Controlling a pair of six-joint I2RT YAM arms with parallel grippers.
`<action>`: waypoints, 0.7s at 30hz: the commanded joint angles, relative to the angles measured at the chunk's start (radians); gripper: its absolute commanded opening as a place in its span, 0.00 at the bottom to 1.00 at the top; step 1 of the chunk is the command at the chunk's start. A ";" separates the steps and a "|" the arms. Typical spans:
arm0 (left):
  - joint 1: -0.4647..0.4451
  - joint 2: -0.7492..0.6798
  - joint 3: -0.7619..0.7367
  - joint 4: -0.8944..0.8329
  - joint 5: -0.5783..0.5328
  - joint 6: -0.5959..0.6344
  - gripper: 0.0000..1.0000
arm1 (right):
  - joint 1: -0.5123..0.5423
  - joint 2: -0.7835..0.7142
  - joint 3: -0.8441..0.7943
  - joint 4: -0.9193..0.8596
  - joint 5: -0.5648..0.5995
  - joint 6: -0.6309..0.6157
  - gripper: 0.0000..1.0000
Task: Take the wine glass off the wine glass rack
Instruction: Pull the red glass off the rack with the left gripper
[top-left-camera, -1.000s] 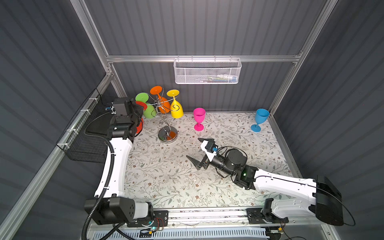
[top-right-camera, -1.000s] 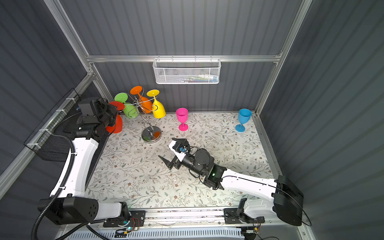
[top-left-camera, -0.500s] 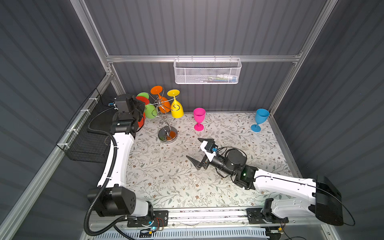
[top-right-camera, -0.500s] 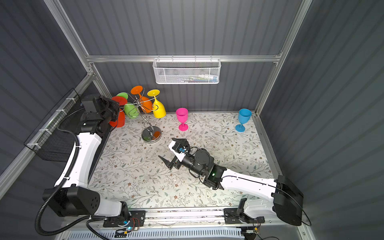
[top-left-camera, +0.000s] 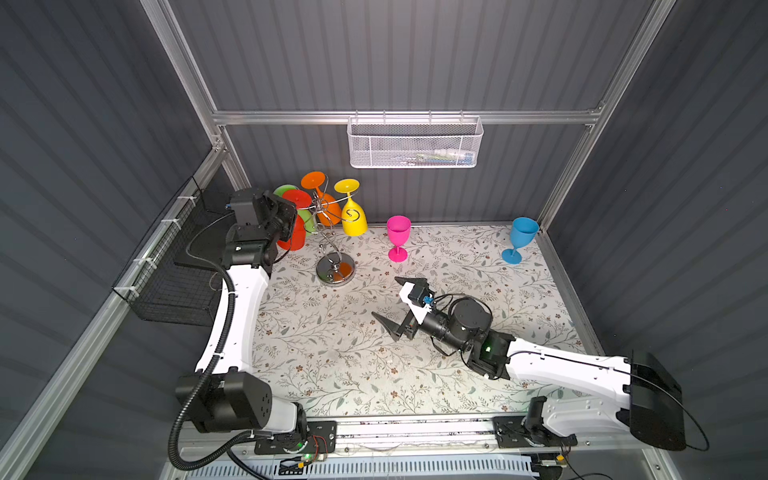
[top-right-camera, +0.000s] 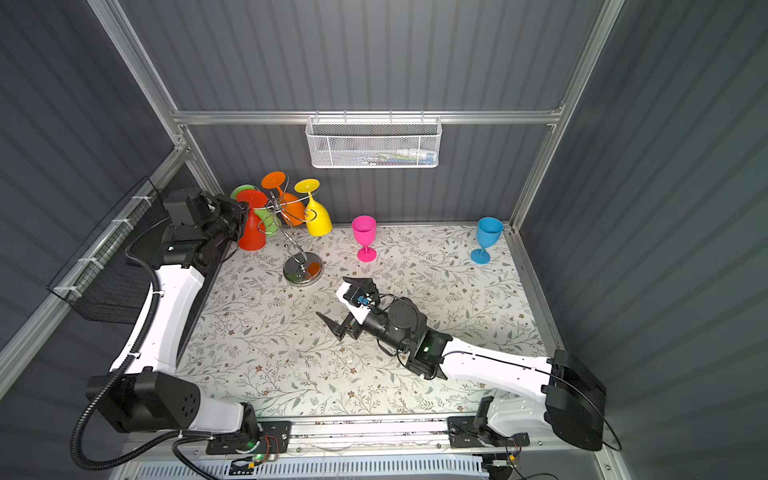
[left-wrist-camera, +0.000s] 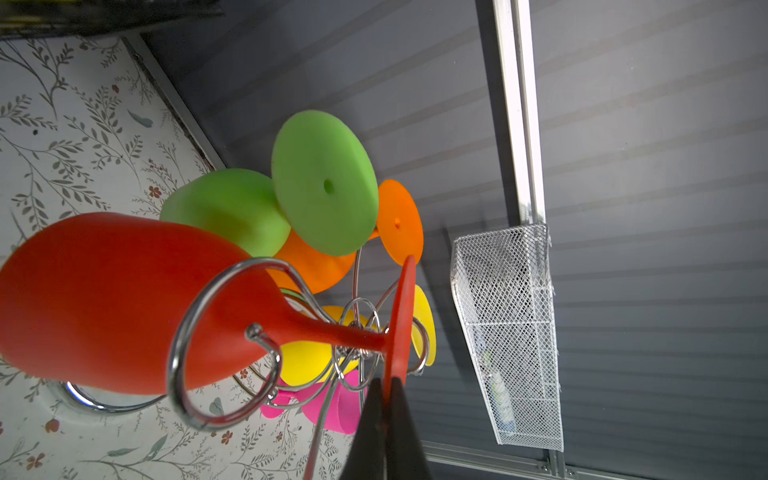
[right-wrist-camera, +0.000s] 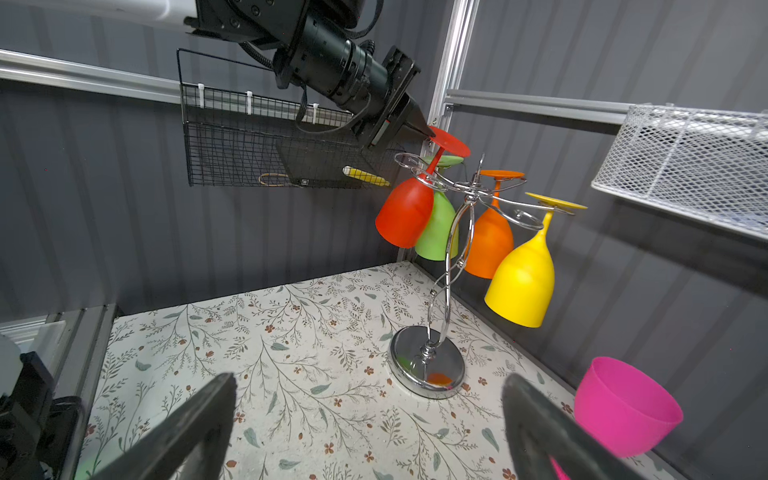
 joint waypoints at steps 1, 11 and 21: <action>0.007 -0.063 -0.023 0.023 0.049 -0.024 0.00 | 0.009 -0.001 0.026 -0.004 0.006 0.002 0.99; 0.007 -0.161 -0.098 -0.010 0.062 -0.048 0.00 | 0.015 -0.008 0.025 -0.008 0.010 0.003 0.99; 0.008 -0.278 -0.205 -0.061 0.063 -0.050 0.00 | 0.015 -0.008 0.020 -0.020 0.011 0.027 0.99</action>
